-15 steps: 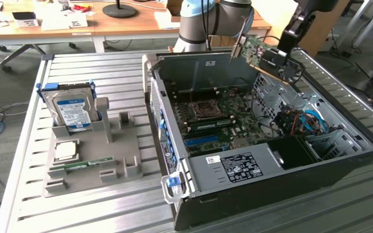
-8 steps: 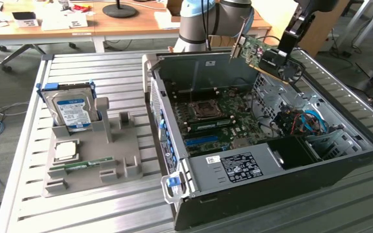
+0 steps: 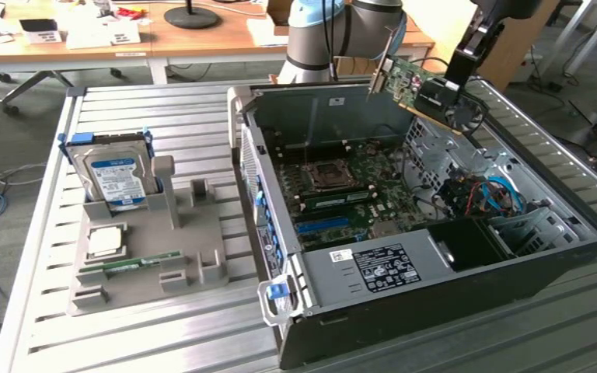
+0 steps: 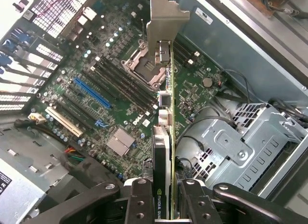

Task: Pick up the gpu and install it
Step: 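Insert the gpu into the slot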

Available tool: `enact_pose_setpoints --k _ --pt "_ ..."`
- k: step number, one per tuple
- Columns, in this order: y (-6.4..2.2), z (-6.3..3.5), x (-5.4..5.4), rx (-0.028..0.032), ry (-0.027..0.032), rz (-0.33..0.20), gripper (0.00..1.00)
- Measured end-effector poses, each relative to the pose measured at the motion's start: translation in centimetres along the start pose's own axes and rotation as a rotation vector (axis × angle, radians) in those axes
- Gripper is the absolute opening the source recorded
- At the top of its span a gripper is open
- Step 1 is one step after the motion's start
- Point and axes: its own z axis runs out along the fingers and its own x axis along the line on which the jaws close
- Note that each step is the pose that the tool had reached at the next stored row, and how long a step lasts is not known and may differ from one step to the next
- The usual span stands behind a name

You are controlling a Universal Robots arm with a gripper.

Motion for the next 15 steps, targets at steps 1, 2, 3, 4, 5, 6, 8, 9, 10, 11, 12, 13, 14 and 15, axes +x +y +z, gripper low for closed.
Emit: enact_pose_setpoints --k 1,2,3,4,5,6,8,9,10,11,12,13,14,15 --pt "0.00 0.00 0.00 -0.0002 0.0002 -0.003 0.27" --pt "0.00 0.00 0.00 -0.0002 0.0004 -0.008 0.27" --pt "0.00 0.00 0.00 -0.0005 0.0008 -0.015 0.27" --pt "0.00 0.00 0.00 -0.0007 0.0013 -0.025 0.27" --pt "0.00 0.00 0.00 -0.0008 0.0018 -0.035 0.27" --pt "0.00 0.00 0.00 -0.0012 0.0024 -0.046 0.27" --pt "0.00 0.01 0.00 -0.0018 0.0037 -0.073 0.27" --pt "0.00 0.01 0.00 -0.0021 0.0044 -0.086 0.27" --pt "0.00 0.01 0.00 -0.0023 0.0051 -0.100 0.27" --pt "0.00 0.01 0.00 -0.0027 0.0058 -0.114 0.27" --pt "0.00 0.01 0.00 -0.0030 0.0066 -0.128 0.27" --pt "0.00 0.01 0.00 -0.0033 0.0073 -0.142 0.27" --pt "0.00 0.01 0.00 -0.0036 0.0081 -0.157 0.27" --pt "0.00 0.00 0.00 -0.0040 0.0089 -0.172 0.27"
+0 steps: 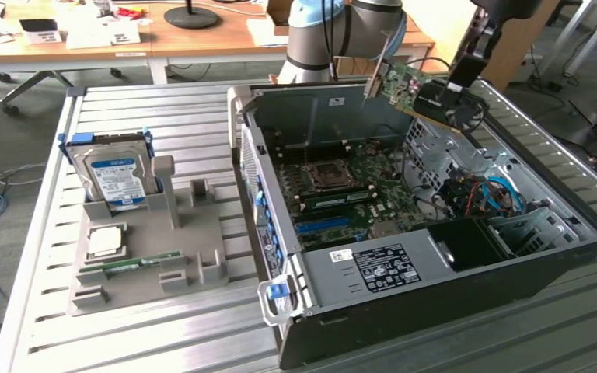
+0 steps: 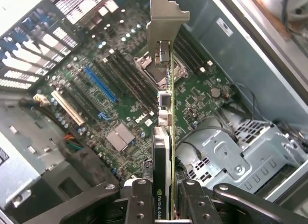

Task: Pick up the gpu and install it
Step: 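Insert the gpu into the slot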

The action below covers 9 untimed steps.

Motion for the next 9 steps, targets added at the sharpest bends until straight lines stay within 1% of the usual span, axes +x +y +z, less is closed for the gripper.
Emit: enact_pose_setpoints --k 9 --pt "0.00 0.01 0.00 -0.0032 0.0072 -0.140 0.27"
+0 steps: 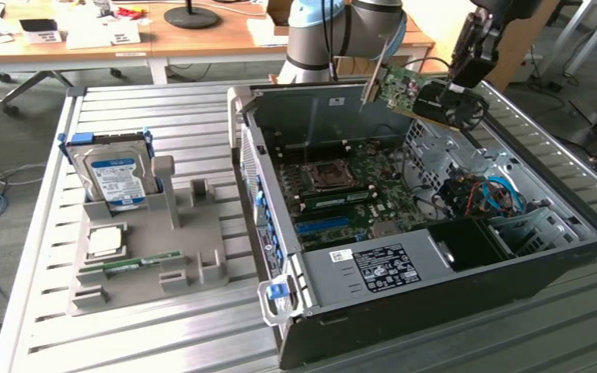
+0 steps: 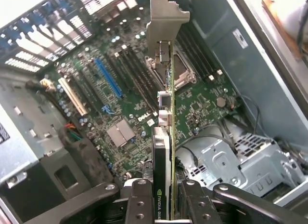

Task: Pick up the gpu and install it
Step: 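Insert the gpu into the slot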

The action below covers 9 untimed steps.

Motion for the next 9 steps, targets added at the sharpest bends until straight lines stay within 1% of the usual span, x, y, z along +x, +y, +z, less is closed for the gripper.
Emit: enact_pose_setpoints --k 9 --pt "0.00 0.00 0.00 -0.0032 0.0072 -0.141 0.27"
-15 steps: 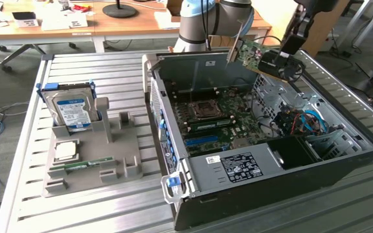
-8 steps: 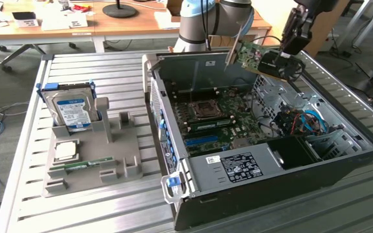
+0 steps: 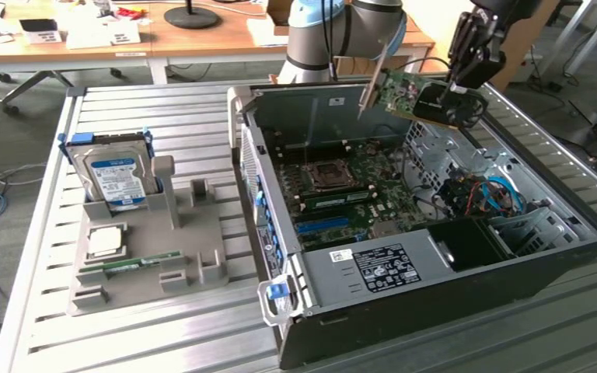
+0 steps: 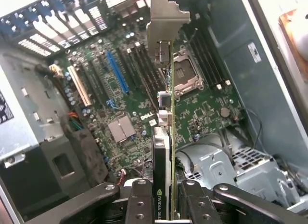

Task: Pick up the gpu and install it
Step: 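Insert the gpu into the slot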

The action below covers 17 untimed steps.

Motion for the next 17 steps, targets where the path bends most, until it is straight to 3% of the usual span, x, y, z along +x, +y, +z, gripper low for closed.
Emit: enact_pose_setpoints --k 17 --pt "0.00 0.00 0.00 -0.0004 0.0009 -0.017 0.27"
